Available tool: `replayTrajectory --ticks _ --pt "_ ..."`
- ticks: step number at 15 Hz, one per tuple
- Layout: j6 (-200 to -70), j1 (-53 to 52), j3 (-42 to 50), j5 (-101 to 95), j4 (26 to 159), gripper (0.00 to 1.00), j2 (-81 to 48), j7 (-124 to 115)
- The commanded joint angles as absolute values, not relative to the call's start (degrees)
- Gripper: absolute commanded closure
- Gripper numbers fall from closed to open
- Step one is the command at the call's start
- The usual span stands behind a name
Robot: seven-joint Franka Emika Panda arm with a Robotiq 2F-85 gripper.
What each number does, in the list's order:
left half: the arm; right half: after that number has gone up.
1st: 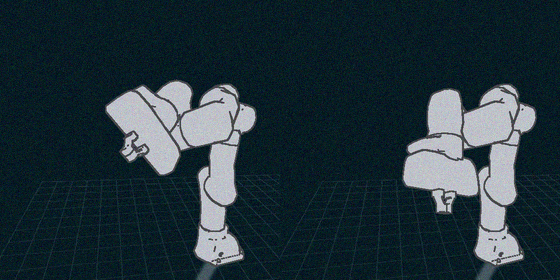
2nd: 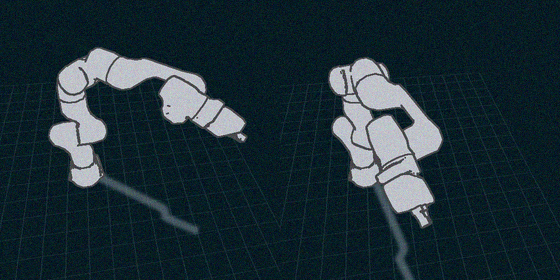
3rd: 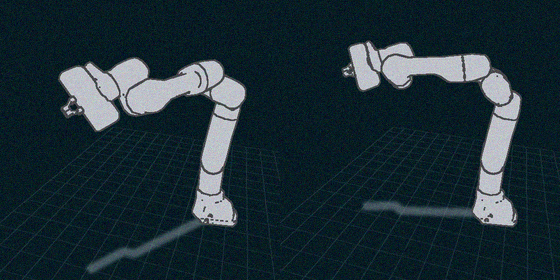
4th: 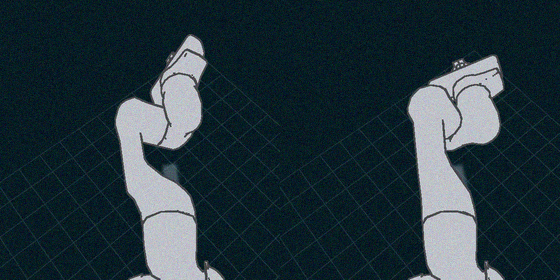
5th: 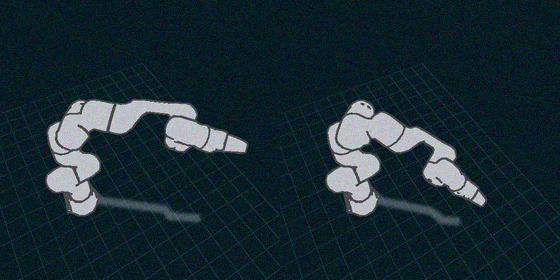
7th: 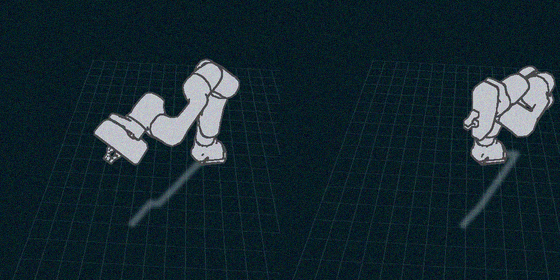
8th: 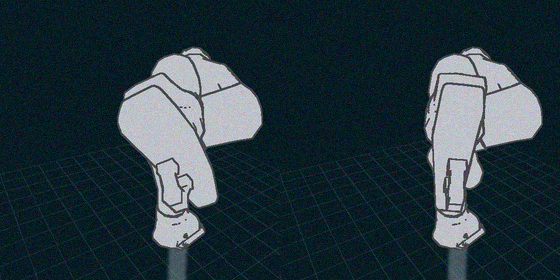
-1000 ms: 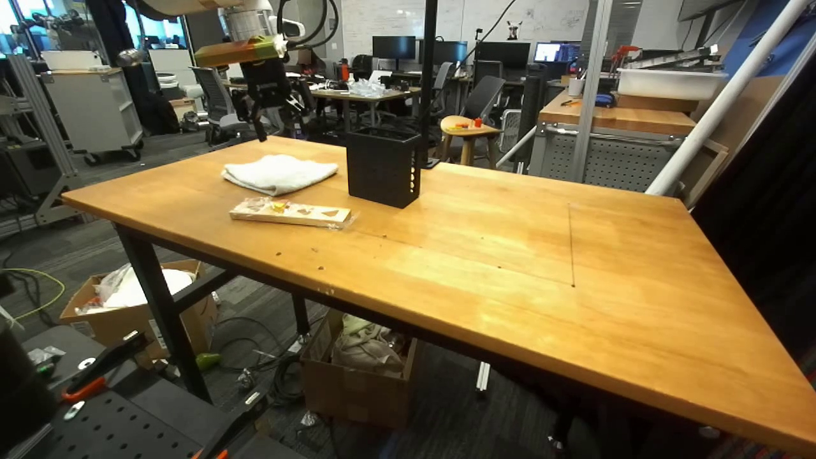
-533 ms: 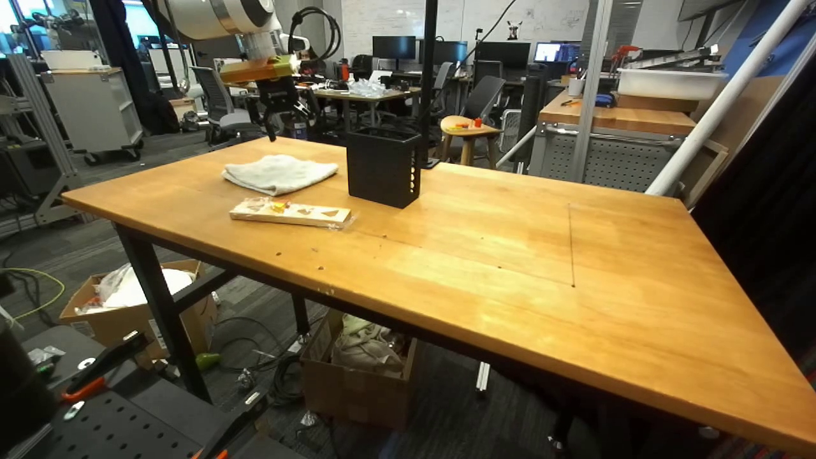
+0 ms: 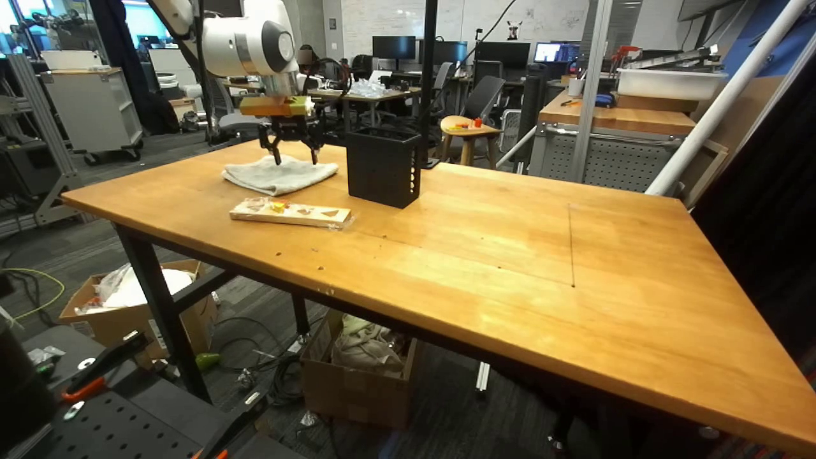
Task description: Put the white cloth inside the black object
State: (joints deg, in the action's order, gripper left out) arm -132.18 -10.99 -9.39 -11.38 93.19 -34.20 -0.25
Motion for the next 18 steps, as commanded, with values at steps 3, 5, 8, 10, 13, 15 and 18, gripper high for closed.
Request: replayTrajectory --ticks 3,5,8,10,13,15,18 --pt "-131.6 -10.9 -9.2 -7.2 89.7 0.0 -39.6 3.2" --pt "-132.0 -10.7 -9.2 -6.6 89.7 0.25 -40.3 3.9" --pt "-132.3 -10.8 -8.8 -6.9 90.5 0.41 -39.7 3.9" --pt "-132.1 -11.0 -8.5 -7.3 90.7 0.57 -39.0 3.8" --pt "-131.4 -11.3 -8.0 -8.0 90.6 0.79 -38.1 3.8" --pt "-130.5 -11.7 -7.5 -8.8 90.5 0.95 -37.4 3.6" --pt "-129.2 -12.2 -6.7 -10.0 90.7 0.98 -35.7 3.3"
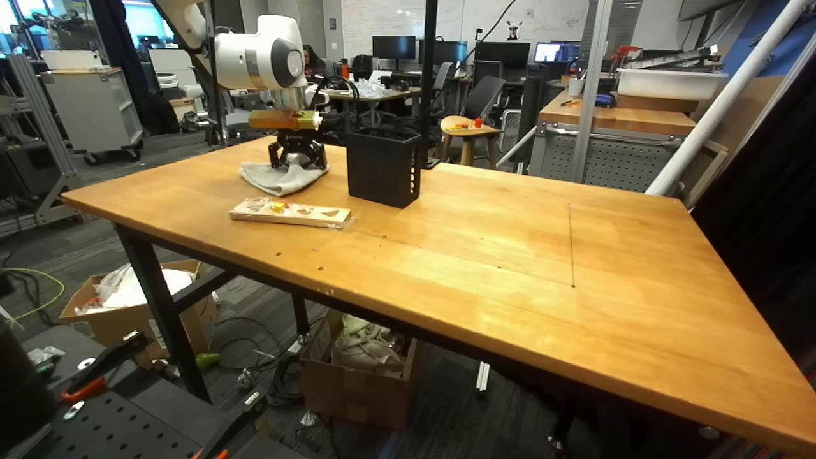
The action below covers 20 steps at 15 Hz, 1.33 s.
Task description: Put the white cloth inside the black object
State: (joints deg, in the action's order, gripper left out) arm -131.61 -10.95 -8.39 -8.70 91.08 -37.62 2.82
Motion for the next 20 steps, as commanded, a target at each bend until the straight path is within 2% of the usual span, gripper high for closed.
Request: replayTrajectory --ticks 1,5,20 --pt "-128.6 -12.2 -6.6 -10.2 90.8 1.0 -34.9 3.1" --pt "-125.8 -12.7 -5.5 -12.4 91.4 0.96 -31.6 2.2" --pt "-120.3 -7.1 -1.0 -15.8 94.8 0.97 -14.8 2.4"
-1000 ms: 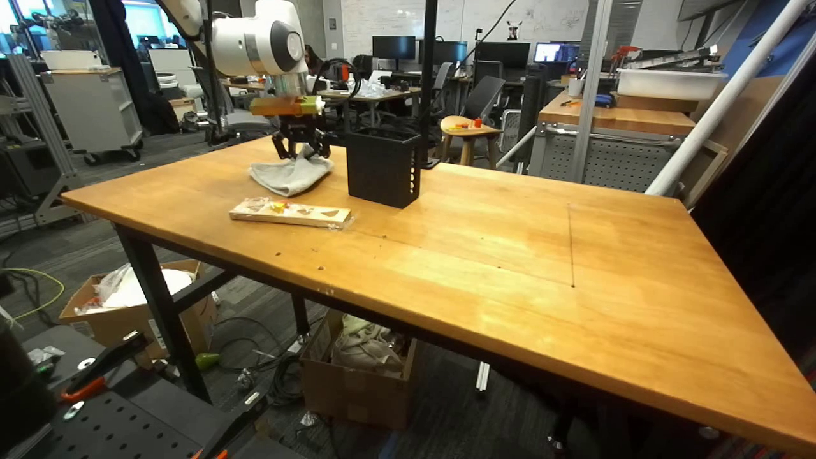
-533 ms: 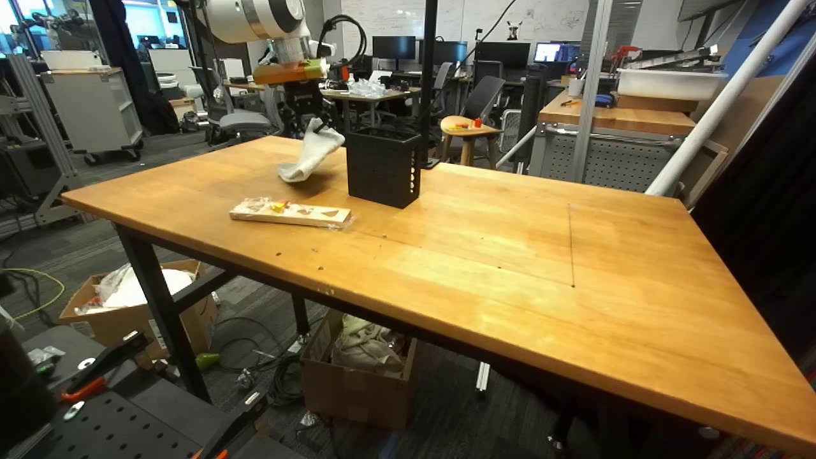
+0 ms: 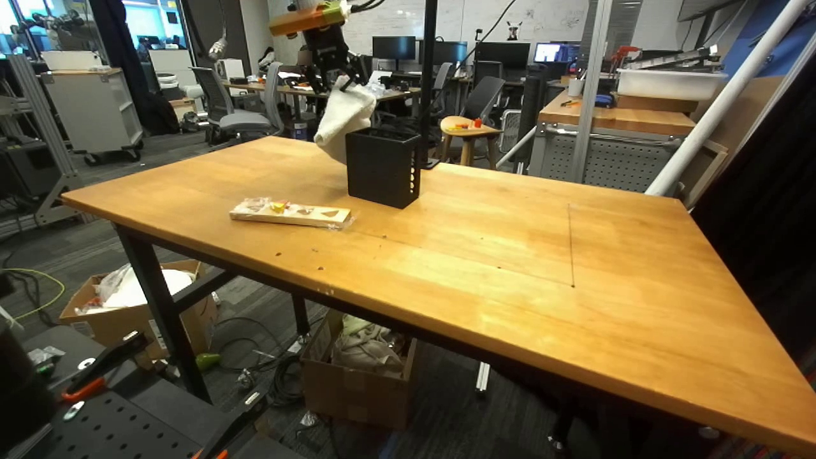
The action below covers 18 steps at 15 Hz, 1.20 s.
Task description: Put the white cloth inside the black object
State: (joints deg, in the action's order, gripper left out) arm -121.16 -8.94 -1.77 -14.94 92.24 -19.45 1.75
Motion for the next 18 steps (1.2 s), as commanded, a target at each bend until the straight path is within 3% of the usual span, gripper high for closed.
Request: replayTrajectory --ticks 1,18 --pt "-120.2 -6.1 -0.6 -15.8 95.4 0.96 -13.5 2.8" --pt "-120.1 2.9 0.1 -5.1 98.1 0.96 -15.4 16.1"
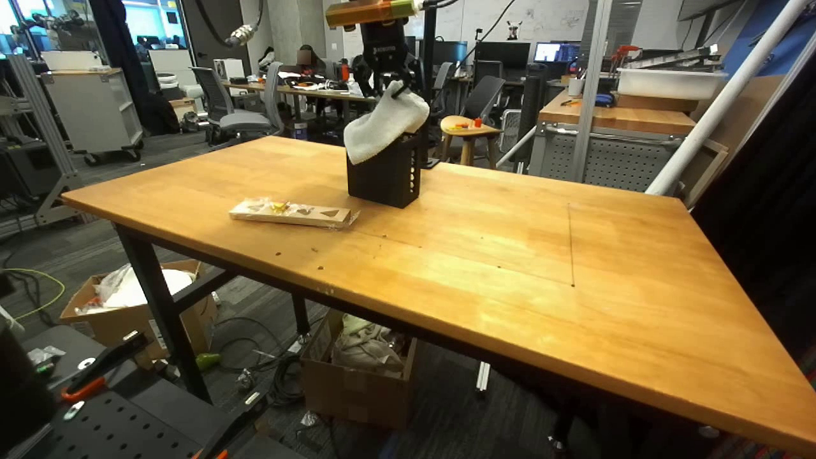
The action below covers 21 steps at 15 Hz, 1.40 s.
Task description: Put the white cloth inside the black object
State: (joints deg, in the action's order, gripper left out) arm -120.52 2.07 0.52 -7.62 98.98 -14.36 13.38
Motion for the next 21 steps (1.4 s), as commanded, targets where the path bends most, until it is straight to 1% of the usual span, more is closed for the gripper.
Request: replayTrajectory --ticks 1,5,10,13,16,21 --pt "-120.0 3.0 0.0 -4.6 97.9 0.96 -16.0 16.6" --pt "-118.8 3.6 -0.3 -1.9 97.3 0.97 -18.6 18.4" --pt "-117.0 4.4 -0.6 0.9 96.1 0.95 -21.4 20.0" --pt "-116.4 5.4 -0.8 3.2 95.0 0.97 -22.7 21.6" --pt "-115.1 6.3 -0.8 5.1 93.1 0.95 -24.7 22.9" --pt "-110.4 6.9 -0.6 5.2 88.7 0.97 -28.8 23.6"
